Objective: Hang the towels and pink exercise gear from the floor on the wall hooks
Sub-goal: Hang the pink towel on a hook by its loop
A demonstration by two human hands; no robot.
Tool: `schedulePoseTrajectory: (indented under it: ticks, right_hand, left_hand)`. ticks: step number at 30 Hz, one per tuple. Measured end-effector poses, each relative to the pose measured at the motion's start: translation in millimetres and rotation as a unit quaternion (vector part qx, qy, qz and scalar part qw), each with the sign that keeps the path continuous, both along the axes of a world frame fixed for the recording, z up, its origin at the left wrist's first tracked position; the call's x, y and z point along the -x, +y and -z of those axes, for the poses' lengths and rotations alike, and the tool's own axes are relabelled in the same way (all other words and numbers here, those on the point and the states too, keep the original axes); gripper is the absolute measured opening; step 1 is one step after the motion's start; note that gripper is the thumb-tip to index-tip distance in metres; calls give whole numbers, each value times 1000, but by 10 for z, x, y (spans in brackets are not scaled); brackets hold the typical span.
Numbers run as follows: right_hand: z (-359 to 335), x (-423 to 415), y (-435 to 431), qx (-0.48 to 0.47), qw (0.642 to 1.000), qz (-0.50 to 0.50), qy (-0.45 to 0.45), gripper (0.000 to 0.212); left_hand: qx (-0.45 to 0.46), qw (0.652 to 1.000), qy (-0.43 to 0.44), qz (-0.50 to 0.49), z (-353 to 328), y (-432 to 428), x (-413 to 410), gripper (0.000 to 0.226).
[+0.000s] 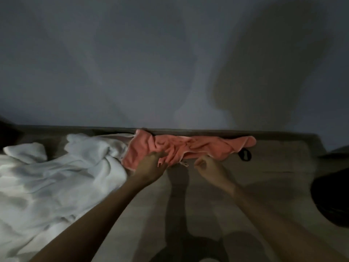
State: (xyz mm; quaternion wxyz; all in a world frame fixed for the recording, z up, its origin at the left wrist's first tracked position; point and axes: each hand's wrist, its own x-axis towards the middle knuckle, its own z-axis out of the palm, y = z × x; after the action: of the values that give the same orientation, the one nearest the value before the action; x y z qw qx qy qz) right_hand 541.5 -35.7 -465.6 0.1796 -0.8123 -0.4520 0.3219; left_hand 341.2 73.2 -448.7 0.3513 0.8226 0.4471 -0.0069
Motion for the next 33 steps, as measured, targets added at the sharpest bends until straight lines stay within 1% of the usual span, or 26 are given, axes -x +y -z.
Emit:
schedulePoseTrajectory:
  ticks: [3,5,7,9,12,15,17,20,23,24,27,29,33]
  right_hand:
    - [846,-102,116,32,998,37,-30,18]
    - [1147,-92,220,52,997,58,-19,17]
    - [1245,-7,313,50,996,78,-13,12]
    - [1389,28,402,38,994,100,-26,13]
    - [1528,45,511,29,994,93,-43,11]
    - [1501,37,514,40,997,49,-44,14]
    - [1283,28,484,23,997,47,-49,12]
    - [648,9,442,-27,998,45,-27,7]
    - [-239,-55,425,-72,996,54,6,3]
    - [-495,-80,422,-86,995,50,10,5]
    - [-1452,-247,389,-100,994,33,-17,4]
    - [-2170,-367,355,-113,993,19,-36,5]
    - [-3745,-560,253,-147,987,-35,-52,3]
  left_hand:
    - [-5,1000,18,19,683,106,-73,47]
    - [-19,999,40,32,1044,196,-120,51]
    - [-32,997,60,44,1285,237,-159,48]
    - [-47,995,70,47,1477,260,-178,47]
    - [-63,994,74,42,1601,260,-196,47]
    - [-41,996,75,40,1553,248,-192,49]
    - [-13,997,64,34,1417,260,-175,52]
    - [8,999,31,22,933,247,-187,55]
    - [9,999,-21,24,72,212,-306,55]
    - [8,999,-39,26,-206,200,-359,54]
    - [-10,996,-85,32,-1216,204,-560,49]
    - [-25,994,-95,40,-1935,176,-688,48]
    - [-34,989,-130,67,-3421,115,-889,46]
